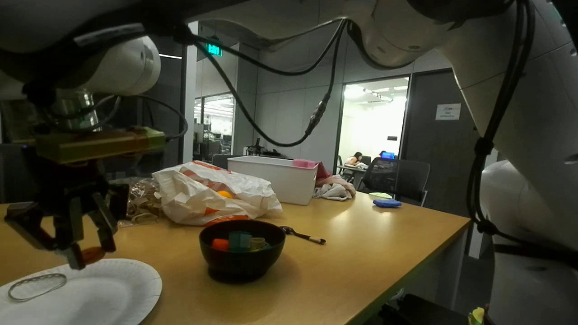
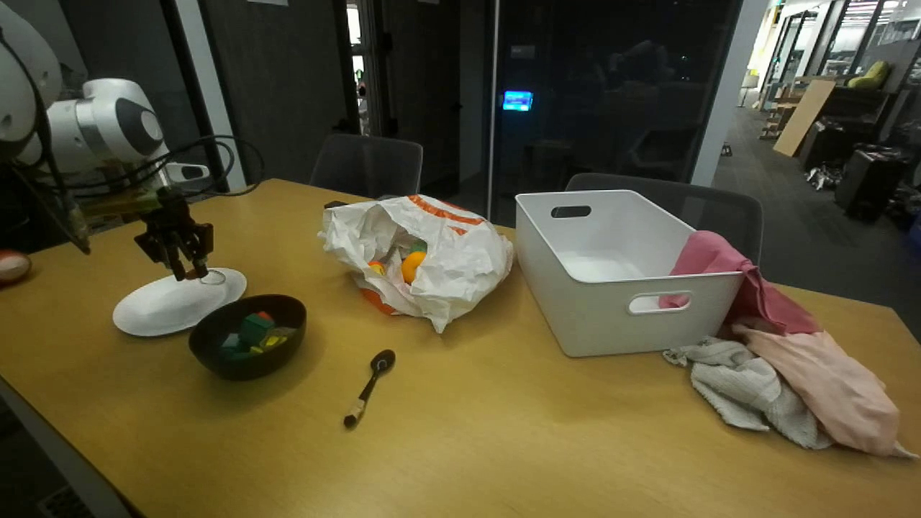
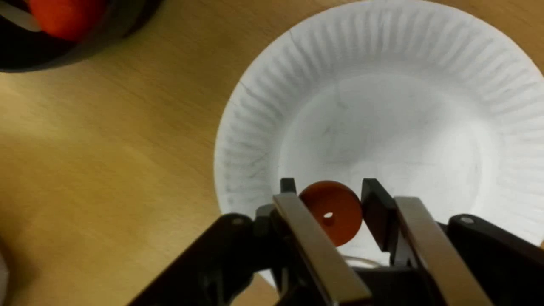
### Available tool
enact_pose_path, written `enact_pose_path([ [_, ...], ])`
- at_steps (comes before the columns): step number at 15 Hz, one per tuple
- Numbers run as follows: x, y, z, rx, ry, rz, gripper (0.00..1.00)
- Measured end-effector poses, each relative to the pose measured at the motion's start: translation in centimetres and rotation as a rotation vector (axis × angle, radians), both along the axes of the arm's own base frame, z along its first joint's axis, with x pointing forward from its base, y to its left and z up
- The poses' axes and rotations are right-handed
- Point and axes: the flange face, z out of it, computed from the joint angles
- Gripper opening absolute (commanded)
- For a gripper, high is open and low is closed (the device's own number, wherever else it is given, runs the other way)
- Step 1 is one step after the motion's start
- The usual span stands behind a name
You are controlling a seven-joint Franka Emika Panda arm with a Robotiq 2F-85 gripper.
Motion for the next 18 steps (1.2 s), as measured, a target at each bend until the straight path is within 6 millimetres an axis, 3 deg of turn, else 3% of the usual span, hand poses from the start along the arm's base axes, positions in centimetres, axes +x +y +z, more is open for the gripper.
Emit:
enact_pose_path([
  [3, 0.9, -3.8, 4.5, -0.011, -0.038, -0.074, 0.17],
  [7, 2.0, -12.2, 7.9, -0.031, -0.056, -0.239, 0.17],
  [10, 1.9, -19.2, 7.2, -0.066, -0.004, -0.374, 0.17],
  [13, 0.6, -23.8, 4.3, -0.102, 0.088, -0.456, 0.17],
  [14, 0.1, -24.5, 3.3, -0.11, 0.113, -0.469, 0.24],
  [15, -0.4, -25.0, 2.3, -0.118, 0.136, -0.476, 0.67],
  [16, -0.8, -25.2, 1.5, -0.124, 0.156, -0.479, 0.68],
  [18, -1.6, -25.0, 0.3, -0.135, 0.182, -0.474, 0.81],
])
